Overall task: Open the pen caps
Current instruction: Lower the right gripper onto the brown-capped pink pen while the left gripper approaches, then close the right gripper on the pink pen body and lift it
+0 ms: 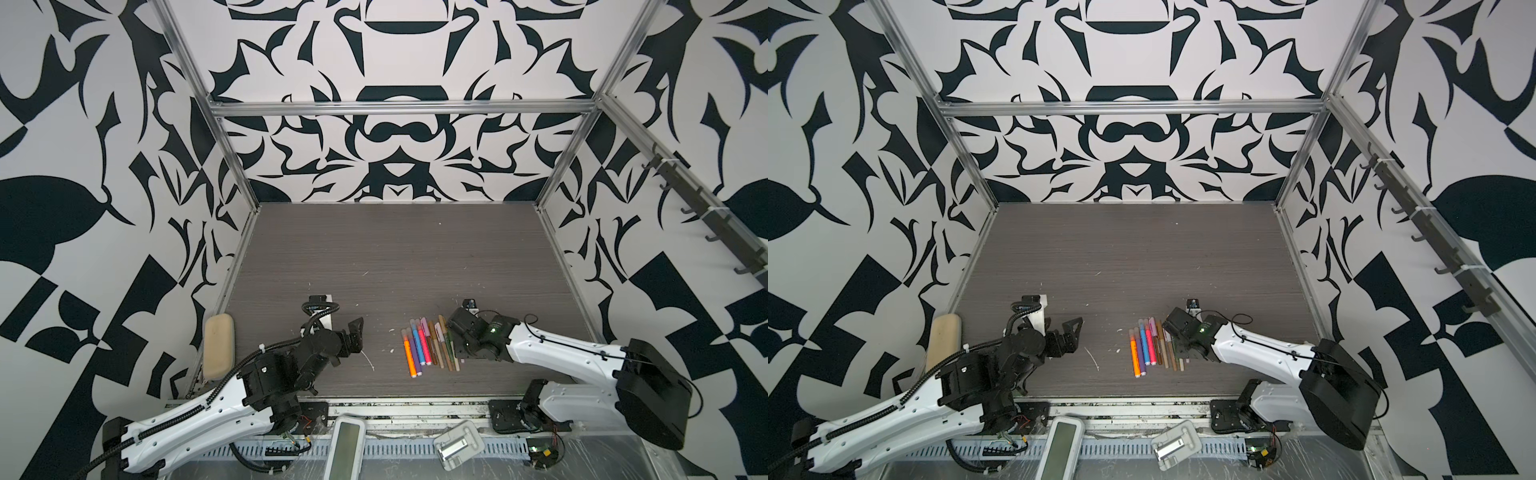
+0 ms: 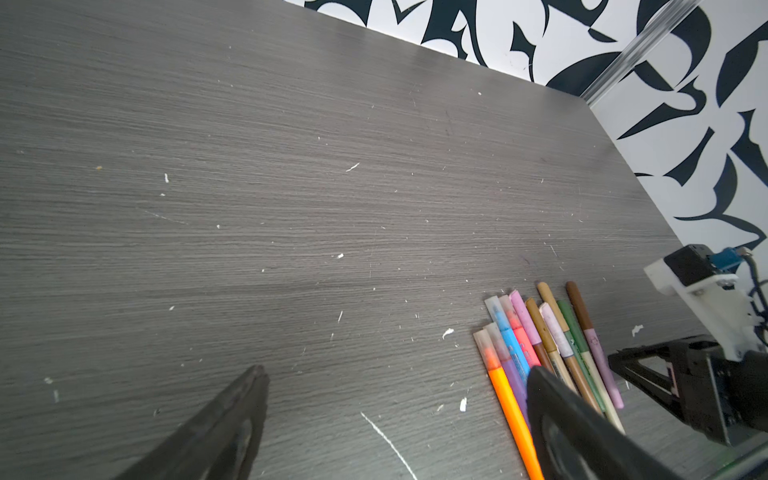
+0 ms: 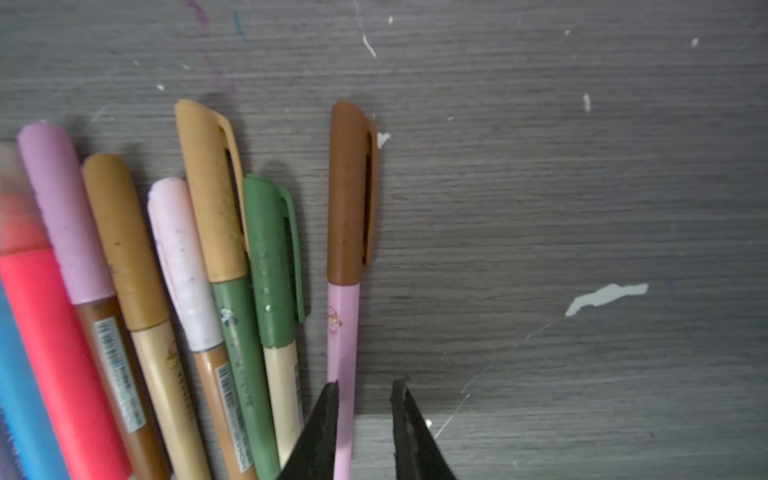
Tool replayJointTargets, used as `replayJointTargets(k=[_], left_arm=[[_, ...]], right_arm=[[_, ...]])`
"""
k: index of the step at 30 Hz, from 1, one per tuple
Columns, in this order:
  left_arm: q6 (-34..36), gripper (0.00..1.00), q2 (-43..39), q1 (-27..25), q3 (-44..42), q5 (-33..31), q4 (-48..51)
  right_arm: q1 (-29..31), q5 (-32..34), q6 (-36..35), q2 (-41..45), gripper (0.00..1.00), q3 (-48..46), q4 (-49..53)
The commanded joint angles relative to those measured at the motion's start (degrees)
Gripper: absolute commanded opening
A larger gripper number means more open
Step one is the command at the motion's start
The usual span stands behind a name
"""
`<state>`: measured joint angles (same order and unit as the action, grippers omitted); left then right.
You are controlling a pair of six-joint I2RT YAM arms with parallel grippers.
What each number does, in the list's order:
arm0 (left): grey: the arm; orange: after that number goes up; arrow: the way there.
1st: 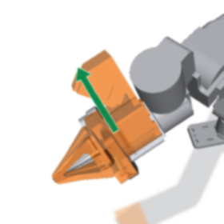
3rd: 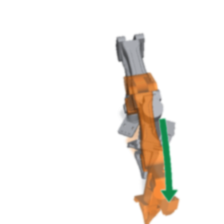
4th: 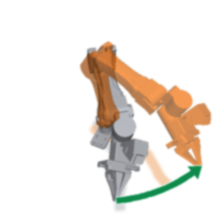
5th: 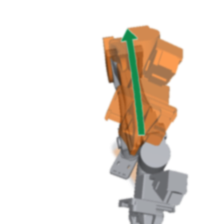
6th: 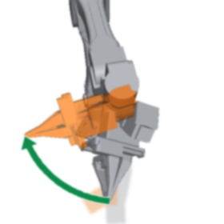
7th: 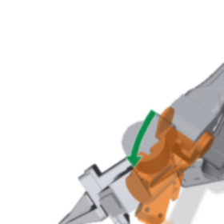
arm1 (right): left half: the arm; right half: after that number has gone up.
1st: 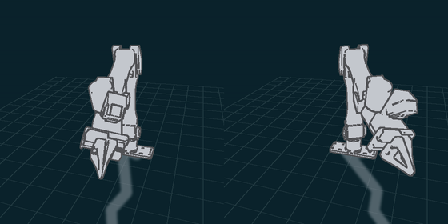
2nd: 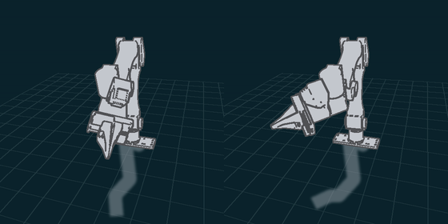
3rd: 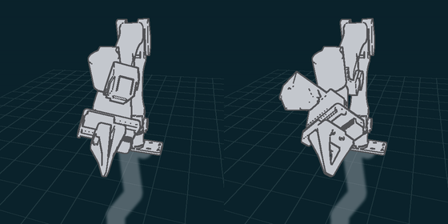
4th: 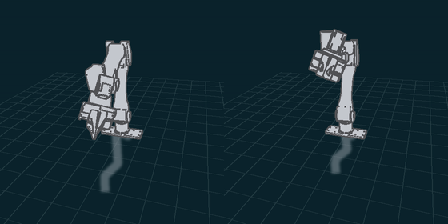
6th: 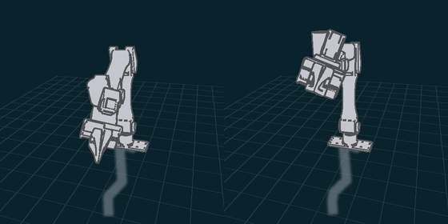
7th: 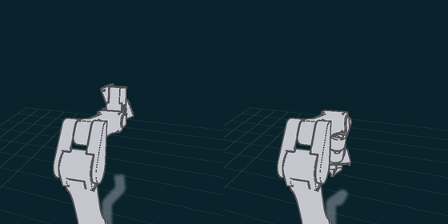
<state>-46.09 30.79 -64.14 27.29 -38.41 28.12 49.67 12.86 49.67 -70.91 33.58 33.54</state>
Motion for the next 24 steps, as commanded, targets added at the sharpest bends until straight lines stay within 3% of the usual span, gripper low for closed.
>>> replayJointTargets(k=[1, 11, 16, 22, 24], left_arm=[[-2.42, 0.99, 0.87, 0.16, 0.77, 0.00, 1.60], [-4.96, 0.99, 3.59, 0.18, 0.77, 0.00, 2.23], [-6.48, 0.99, 5.37, 0.20, 2.04, 0.23, 4.42], [-6.76, 0.99, 7.01, 0.16, 2.66, 1.46, 3.53], [-6.78, 0.99, 7.63, 0.18, 3.17, 2.06, 3.17]], right_arm=[[0.54, 0.06, 1.11, 0.55, 0.26, 0.40, -2.14], [0.71, 0.66, 3.45, -0.94, 0.26, -1.59, -2.89], [0.74, 1.29, 4.38, -3.68, 0.20, -1.10, -1.83], [0.69, 2.27, 5.45, -4.29, 0.04, -0.71, -0.98], [0.72, 3.31, 5.18, -2.47, 0.02, -0.17, 0.27]])
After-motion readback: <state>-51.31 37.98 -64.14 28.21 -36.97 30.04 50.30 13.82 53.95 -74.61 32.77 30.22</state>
